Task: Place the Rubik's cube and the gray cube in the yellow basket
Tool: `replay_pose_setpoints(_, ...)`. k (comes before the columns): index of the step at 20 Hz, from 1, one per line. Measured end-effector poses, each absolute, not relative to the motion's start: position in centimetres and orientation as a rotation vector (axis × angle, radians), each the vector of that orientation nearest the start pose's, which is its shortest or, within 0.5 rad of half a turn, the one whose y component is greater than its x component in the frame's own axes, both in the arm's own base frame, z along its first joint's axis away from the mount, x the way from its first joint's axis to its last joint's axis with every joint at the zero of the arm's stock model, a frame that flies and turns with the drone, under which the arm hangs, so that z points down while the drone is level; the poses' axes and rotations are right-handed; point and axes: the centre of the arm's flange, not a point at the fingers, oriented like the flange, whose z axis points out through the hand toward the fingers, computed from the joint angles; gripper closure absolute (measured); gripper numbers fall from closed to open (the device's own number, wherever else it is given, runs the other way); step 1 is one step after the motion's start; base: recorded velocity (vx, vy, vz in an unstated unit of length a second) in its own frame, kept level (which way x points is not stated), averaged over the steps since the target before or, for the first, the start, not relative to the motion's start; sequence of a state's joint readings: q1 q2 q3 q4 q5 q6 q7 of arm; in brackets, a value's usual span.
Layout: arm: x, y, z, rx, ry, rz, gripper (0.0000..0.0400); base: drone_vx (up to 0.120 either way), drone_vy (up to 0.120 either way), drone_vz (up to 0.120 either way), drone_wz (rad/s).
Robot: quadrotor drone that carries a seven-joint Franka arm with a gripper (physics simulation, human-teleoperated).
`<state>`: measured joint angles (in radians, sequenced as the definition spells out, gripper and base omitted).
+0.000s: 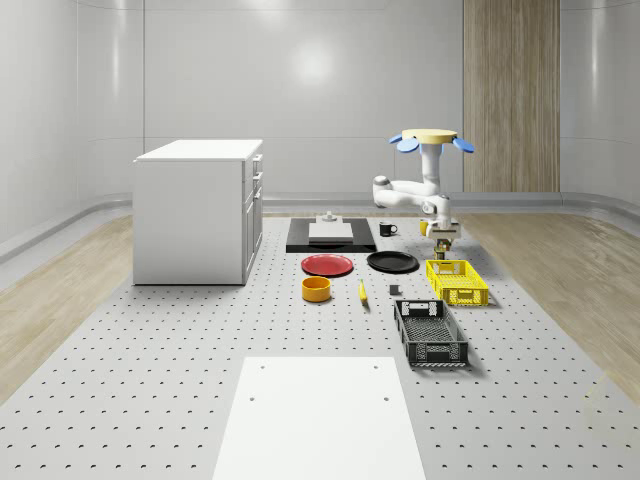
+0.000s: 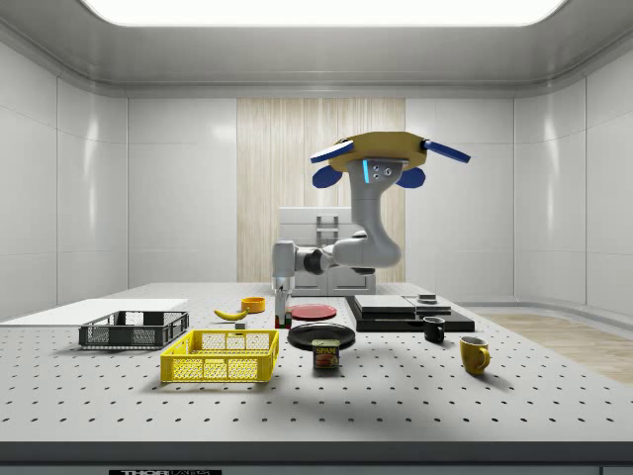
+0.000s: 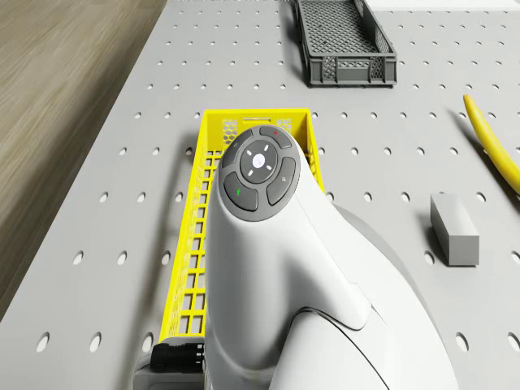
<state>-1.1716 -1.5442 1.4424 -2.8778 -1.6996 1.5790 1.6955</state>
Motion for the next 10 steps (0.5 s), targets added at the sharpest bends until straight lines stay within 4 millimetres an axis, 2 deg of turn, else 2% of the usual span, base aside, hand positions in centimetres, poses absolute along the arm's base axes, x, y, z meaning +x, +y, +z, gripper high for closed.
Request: replay_pose_setpoints(10,30.68,0.0,47.26,0.001,-0.002,0.785,0.0075,0.12,0.0,0.0,0.0)
